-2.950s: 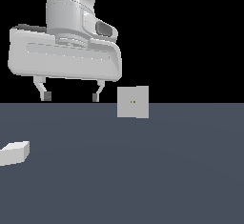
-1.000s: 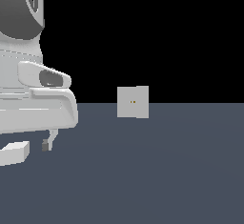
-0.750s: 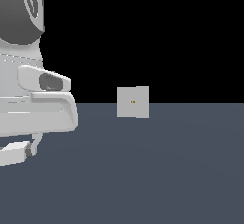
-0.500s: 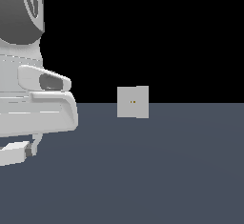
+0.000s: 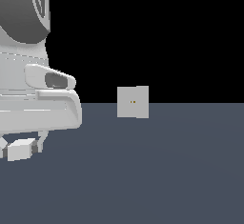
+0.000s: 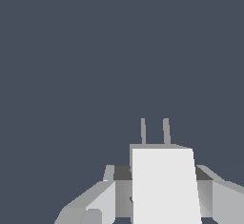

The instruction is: Plug the charger into the wall socket.

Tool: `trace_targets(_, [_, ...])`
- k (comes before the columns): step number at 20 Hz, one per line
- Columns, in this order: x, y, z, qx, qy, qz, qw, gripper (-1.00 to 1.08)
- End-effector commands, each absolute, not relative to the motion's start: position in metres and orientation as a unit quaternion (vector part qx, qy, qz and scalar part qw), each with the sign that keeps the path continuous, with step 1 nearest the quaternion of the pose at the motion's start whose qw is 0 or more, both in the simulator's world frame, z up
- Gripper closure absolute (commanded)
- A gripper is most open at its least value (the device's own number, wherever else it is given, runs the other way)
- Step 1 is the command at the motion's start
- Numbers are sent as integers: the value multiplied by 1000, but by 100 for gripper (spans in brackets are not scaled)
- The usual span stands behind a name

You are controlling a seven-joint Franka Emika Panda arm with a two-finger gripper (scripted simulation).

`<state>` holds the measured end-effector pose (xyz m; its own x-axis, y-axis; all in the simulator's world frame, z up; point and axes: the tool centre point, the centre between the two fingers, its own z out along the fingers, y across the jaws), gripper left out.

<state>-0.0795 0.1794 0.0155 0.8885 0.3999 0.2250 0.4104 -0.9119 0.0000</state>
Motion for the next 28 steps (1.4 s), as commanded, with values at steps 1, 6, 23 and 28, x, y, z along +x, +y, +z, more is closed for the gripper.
trace_targets(1, [-71,171,20,-975,-191,-112,22,108])
trace_targets(6, [-41,139,38,-985,-126,-113,16,108])
trace_targets(23, [23,-13,100,-986,121,-113,-13,108])
trace_targets(28, [23,-16,100,-986,124,-113,-14,108])
